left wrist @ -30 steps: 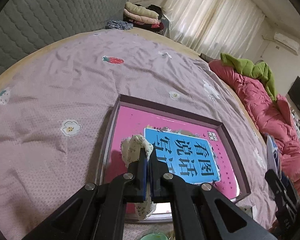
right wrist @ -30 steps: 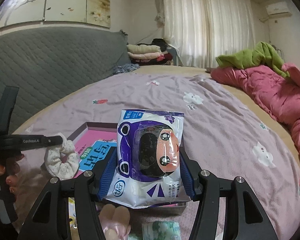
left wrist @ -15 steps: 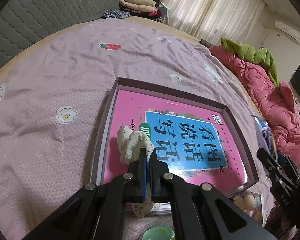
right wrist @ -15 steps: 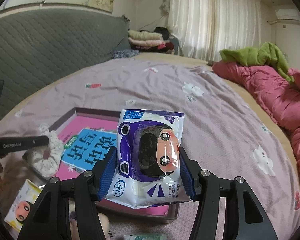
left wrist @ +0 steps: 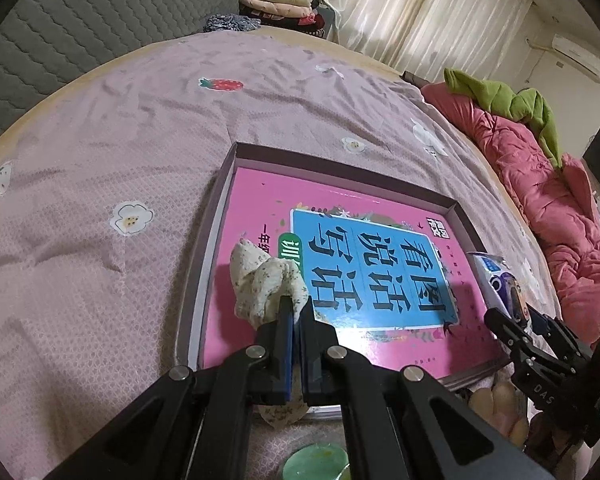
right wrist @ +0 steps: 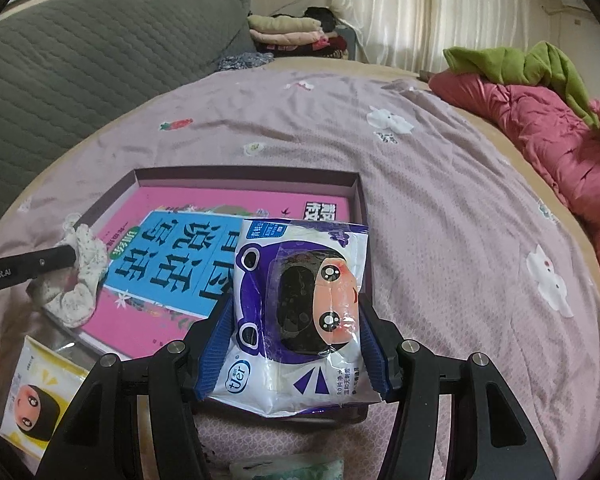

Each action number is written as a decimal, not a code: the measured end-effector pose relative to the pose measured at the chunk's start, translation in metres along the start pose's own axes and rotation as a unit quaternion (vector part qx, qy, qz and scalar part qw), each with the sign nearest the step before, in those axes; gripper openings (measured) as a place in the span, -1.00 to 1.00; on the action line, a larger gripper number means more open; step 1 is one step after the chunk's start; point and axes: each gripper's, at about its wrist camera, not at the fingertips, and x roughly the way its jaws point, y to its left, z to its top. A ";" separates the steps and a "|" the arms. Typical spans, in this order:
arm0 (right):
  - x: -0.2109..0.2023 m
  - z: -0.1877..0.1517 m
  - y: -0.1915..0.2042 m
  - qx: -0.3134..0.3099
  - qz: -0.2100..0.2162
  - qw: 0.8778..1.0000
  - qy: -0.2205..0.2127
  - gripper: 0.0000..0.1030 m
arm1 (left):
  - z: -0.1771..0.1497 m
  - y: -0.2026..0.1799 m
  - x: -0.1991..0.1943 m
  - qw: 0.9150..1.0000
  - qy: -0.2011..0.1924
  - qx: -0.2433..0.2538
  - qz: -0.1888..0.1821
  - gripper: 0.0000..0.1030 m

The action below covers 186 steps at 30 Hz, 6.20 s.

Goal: Organize soft objects
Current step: 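Open the right tool over the box while the left tool releases the scrunchie there, then withdraw both open tools from the box back toward the pile, then grasp the white cartoon packet with the left tool while the right grasps the tissue pack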

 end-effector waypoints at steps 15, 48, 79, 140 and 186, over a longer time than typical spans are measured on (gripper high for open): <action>0.005 -0.002 0.002 -0.004 -0.010 1.000 0.010 0.18 | 0.000 0.004 0.000 1.000 0.003 -0.007 0.005 -0.95; -0.034 0.009 -0.001 0.003 0.021 0.997 -0.080 0.41 | -0.004 0.002 -0.005 0.998 0.040 -0.002 0.050 -0.83; -0.074 -0.009 -0.018 0.028 -0.002 0.993 -0.114 0.42 | -0.017 0.004 -0.040 0.998 0.042 0.011 0.037 -0.52; -0.178 -0.076 0.018 0.020 -0.048 0.988 -0.143 0.44 | -0.049 -0.021 -0.121 0.998 -0.011 0.062 -0.017 0.05; -0.168 -0.096 0.006 0.052 -0.037 0.993 -0.096 0.45 | -0.105 -0.043 -0.089 0.991 0.057 0.098 -0.070 -0.14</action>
